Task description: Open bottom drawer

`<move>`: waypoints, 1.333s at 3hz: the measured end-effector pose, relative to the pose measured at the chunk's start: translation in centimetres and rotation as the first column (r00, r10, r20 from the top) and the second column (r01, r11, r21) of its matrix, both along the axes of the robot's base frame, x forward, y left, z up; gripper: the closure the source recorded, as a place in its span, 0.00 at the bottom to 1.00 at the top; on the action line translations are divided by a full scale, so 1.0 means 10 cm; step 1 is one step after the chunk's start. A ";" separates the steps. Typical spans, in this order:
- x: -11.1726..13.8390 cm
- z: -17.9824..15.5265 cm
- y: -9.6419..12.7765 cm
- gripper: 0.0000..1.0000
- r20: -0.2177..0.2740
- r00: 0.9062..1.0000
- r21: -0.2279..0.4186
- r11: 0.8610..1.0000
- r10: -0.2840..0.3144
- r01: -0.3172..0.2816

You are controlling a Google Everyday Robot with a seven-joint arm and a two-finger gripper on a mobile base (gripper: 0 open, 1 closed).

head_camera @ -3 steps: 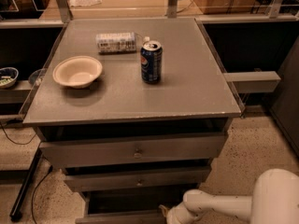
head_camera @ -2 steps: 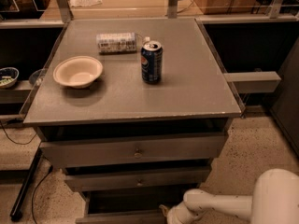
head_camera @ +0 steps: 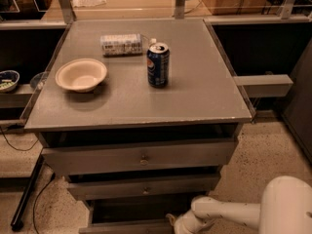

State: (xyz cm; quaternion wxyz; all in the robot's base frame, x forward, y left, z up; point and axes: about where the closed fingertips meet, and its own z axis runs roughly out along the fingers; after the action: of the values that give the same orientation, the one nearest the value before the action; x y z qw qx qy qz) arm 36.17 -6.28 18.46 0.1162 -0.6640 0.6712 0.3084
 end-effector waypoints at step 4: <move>0.02 0.00 -0.01 0.00 -0.008 1.000 0.007 1.000 0.008 -0.008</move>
Offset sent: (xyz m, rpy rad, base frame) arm -0.1271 -0.0391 -0.0783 0.1001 0.1072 0.1234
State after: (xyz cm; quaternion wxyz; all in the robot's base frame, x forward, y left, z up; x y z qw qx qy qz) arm 36.33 -6.34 18.47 0.1145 -0.6650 0.6680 0.3138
